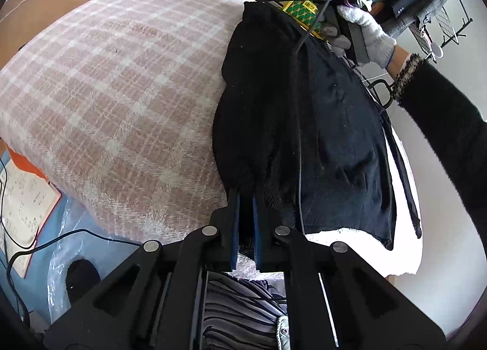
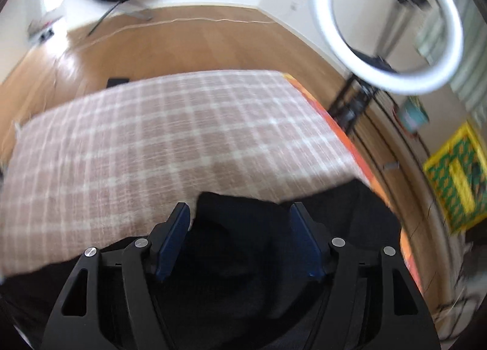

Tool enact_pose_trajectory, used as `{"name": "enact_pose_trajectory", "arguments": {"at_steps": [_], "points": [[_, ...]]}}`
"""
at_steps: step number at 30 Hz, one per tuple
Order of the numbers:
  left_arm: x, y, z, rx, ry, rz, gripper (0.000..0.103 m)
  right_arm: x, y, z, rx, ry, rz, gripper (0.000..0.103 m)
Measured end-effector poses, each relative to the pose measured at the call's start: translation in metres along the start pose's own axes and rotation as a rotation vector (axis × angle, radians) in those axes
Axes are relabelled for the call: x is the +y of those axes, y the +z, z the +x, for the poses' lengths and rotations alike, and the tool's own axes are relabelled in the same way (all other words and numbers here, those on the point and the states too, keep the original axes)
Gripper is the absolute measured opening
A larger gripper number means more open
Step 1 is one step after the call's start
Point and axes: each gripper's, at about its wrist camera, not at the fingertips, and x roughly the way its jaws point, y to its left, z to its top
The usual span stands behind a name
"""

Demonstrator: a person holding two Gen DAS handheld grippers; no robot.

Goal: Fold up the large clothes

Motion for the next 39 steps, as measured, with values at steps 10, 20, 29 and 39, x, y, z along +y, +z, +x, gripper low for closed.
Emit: {"name": "enact_pose_trajectory", "arguments": {"at_steps": [10, 20, 29, 39], "points": [[-0.001, -0.001, -0.002, -0.002, -0.005, -0.013, 0.005, 0.013, -0.002, 0.032, 0.114, -0.081, -0.146, 0.005], [-0.003, 0.018, 0.005, -0.017, -0.004, -0.057, 0.005, -0.027, 0.017, 0.045, 0.113, -0.256, -0.122, 0.005], [0.011, 0.013, 0.003, -0.017, 0.055, -0.097, 0.006, -0.031, 0.007, 0.048, 0.115, -0.252, 0.019, 0.017], [0.030, 0.009, -0.027, -0.061, 0.061, -0.097, 0.006, -0.038, -0.017, -0.101, -0.105, -0.178, 0.275, 0.038]]}}
